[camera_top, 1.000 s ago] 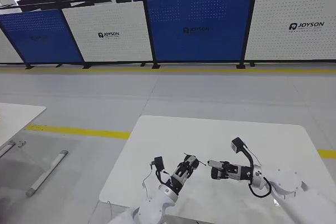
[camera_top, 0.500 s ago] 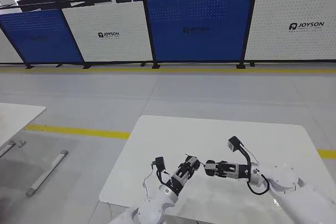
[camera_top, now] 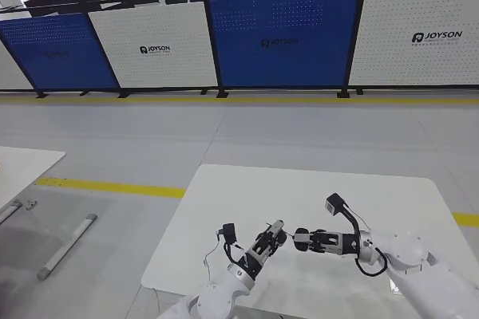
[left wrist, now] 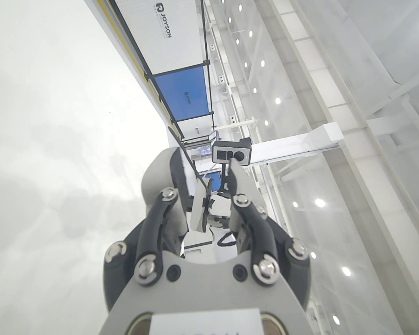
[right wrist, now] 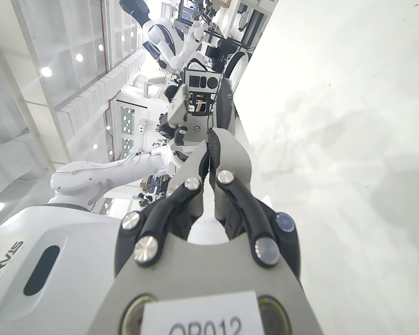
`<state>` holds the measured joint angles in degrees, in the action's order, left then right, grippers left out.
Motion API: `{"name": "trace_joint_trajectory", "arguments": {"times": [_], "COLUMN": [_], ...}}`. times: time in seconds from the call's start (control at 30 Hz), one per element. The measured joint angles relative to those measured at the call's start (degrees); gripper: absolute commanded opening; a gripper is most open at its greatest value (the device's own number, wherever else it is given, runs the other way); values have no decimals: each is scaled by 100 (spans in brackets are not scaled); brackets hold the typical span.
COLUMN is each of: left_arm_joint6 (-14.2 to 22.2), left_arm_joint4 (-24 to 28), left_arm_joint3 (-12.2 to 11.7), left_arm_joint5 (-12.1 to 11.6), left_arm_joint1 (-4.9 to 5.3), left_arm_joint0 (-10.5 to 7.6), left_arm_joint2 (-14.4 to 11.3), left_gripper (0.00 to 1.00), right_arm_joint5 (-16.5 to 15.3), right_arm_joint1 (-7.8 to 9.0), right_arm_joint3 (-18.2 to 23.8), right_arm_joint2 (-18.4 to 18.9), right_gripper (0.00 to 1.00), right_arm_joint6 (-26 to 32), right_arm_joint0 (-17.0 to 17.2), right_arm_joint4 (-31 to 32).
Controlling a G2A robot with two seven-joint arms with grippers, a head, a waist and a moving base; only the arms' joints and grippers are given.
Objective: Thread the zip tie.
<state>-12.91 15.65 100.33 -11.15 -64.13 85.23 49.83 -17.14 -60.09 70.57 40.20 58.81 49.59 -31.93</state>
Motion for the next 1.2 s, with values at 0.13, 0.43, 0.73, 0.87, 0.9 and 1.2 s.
{"name": "trace_joint_trajectory", "arguments": {"times": [0.13,0.43,0.73,0.87,0.9,1.2], "left_arm_joint6": [27,919,930,882,859,811], "left_arm_joint4": [6,28,49,258,297,311], "left_arm_joint3": [-17,-145,-148,-143,-155,-208], "left_arm_joint5": [10,-179,-170,-334,-391,-468], "left_arm_joint1": [-2,64,64,17,6,-18], "left_arm_joint0": [0,95,97,79,74,58], "left_arm_joint2": [7,340,348,335,334,329], "left_gripper": [100,100,100,100,100,100], "right_arm_joint5": [0,130,123,123,123,123], "right_arm_joint1": [0,34,35,35,35,35], "right_arm_joint3": [0,113,121,121,121,121], "right_arm_joint2": [-1,191,201,201,201,201], "right_gripper": [0,0,0,0,0,0], "right_arm_joint6": [-2,339,324,324,324,324], "right_arm_joint0": [0,115,122,122,122,122], "right_arm_joint4": [-1,82,93,93,93,93]}}
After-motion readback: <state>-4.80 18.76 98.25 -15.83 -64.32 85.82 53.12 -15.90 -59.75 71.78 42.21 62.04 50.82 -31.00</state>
